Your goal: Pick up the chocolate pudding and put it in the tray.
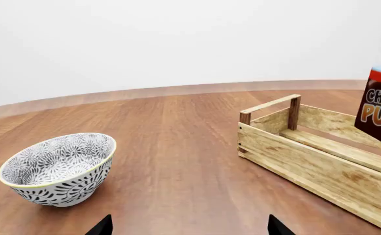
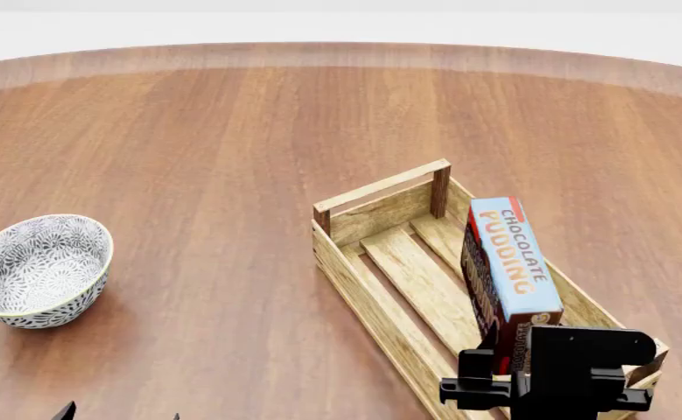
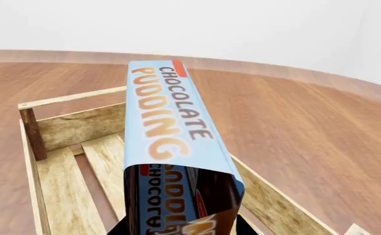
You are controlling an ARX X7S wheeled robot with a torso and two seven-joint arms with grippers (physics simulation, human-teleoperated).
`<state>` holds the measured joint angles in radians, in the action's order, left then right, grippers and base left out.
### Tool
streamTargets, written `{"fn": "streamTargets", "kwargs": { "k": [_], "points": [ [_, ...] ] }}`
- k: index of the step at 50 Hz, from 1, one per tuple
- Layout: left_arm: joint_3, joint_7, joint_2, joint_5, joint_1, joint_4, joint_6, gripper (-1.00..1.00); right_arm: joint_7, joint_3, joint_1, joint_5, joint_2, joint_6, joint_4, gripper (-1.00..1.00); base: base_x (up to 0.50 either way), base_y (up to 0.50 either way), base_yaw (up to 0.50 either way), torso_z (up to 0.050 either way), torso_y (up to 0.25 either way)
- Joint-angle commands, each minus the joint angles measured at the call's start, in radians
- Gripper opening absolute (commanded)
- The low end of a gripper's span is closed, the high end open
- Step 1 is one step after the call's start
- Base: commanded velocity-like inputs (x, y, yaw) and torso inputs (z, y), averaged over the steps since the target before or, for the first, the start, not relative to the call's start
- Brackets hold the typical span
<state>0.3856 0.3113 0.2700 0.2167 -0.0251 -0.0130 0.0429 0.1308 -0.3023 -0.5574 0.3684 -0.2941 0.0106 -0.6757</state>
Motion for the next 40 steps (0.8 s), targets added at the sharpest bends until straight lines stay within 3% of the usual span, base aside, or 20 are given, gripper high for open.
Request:
{"fn": "streamTargets", "kwargs": {
  "k": [1,12,13,35,40],
  "points": [
    [0.007,0.003,0.000,-0.002,-0.002,0.006,0.005,1.00,-0.003,0.006,-0.017,-0.039,0.010,0.033,-0.058,-1.00,0.00,0.00,0.00,0.000,0.000],
    [0.011,0.007,0.004,0.000,-0.001,0.002,0.003,1.00,-0.013,0.001,-0.027,-0.038,0.016,0.033,-0.083,-1.00,0.00,0.00,0.00,0.000,0.000],
    [0.011,0.007,0.004,0.000,-0.001,0.001,0.002,1.00,0.009,0.007,-0.030,-0.045,0.019,0.047,-0.092,1.00,0.00,0.00,0.00,0.000,0.000],
    [0.016,0.011,0.008,0.007,-0.007,0.009,0.006,1.00,0.003,-0.004,-0.023,-0.045,0.016,0.042,-0.080,1.00,0.00,0.00,0.00,0.000,0.000],
    [0.005,0.028,0.030,0.019,0.018,-0.074,-0.018,1.00,0.018,-0.003,0.019,-0.040,0.002,0.034,0.009,1.00,0.00,0.00,0.00,0.000,0.000]
  ]
}}
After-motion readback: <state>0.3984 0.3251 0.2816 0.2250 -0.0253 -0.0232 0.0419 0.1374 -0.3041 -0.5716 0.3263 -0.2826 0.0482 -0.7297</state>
